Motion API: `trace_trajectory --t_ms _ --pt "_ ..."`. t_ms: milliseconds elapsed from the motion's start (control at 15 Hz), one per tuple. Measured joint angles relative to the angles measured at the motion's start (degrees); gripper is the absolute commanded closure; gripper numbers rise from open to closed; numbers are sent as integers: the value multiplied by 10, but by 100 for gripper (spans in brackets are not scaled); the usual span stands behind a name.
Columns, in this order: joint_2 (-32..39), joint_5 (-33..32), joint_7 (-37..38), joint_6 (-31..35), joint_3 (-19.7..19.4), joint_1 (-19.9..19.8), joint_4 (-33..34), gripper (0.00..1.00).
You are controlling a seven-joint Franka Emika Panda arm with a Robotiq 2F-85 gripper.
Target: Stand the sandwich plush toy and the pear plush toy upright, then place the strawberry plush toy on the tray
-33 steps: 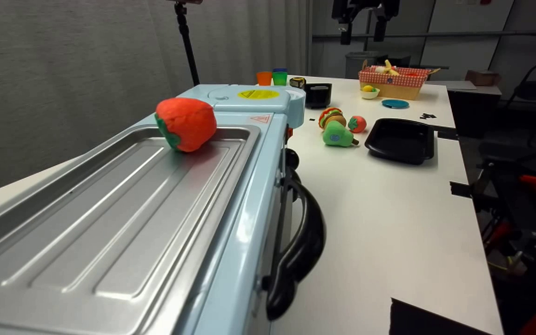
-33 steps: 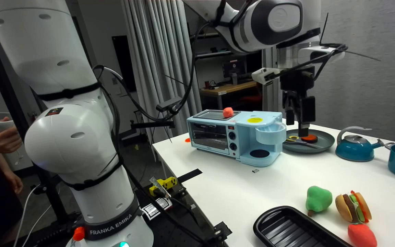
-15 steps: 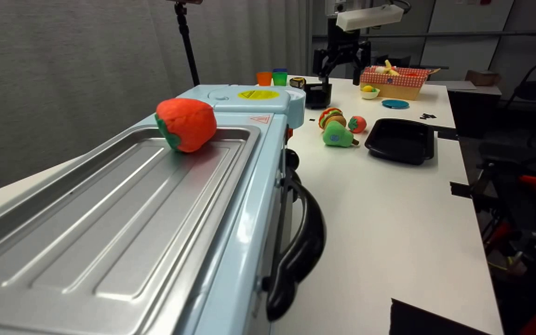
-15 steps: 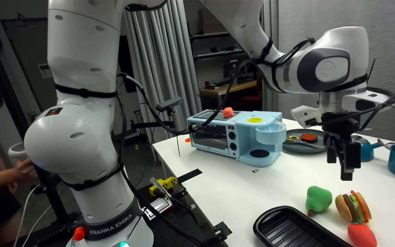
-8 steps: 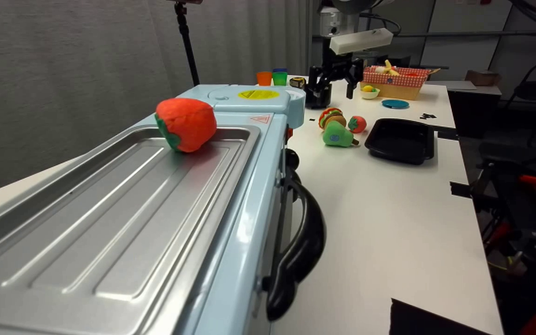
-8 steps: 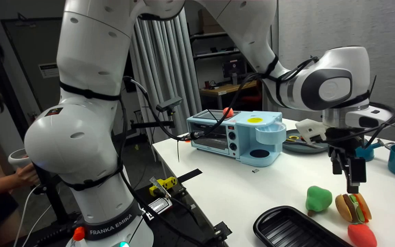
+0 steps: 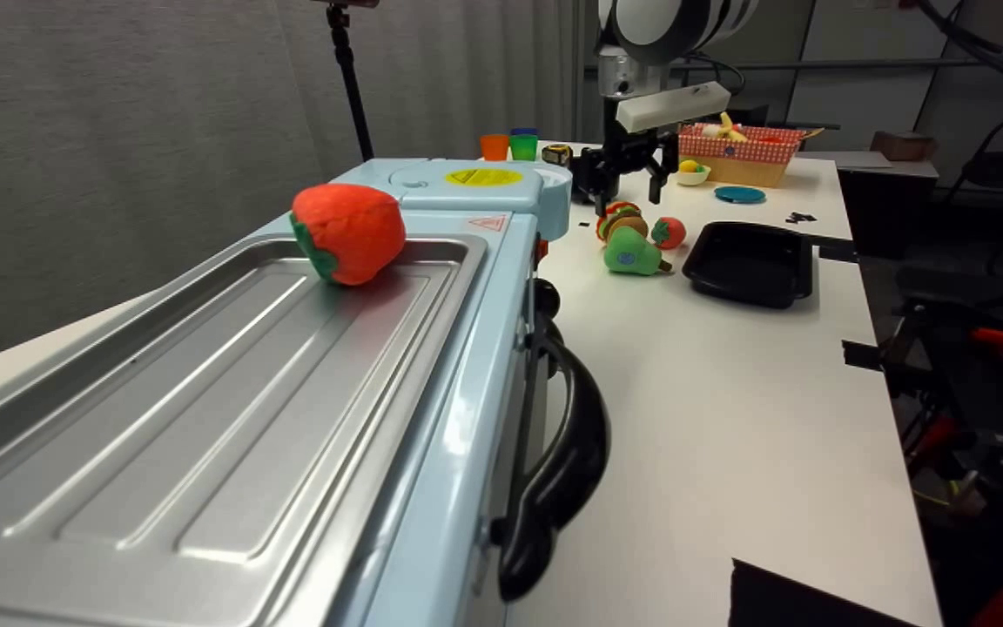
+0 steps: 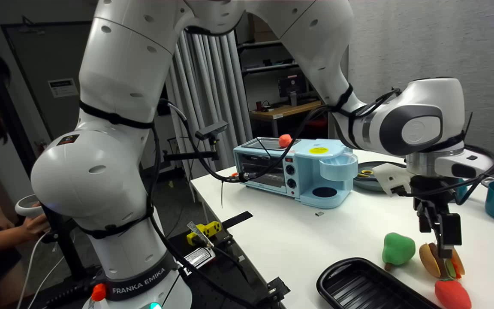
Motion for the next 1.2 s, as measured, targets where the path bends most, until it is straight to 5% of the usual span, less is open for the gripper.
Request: trace_trajectory --t_ms 400,800,1200 --pt "30 12 0 0 -1 0 18 3" --pt "51 29 -2 0 -1 0 39 53" --pt "54 69 -16 0 6 -6 50 53"
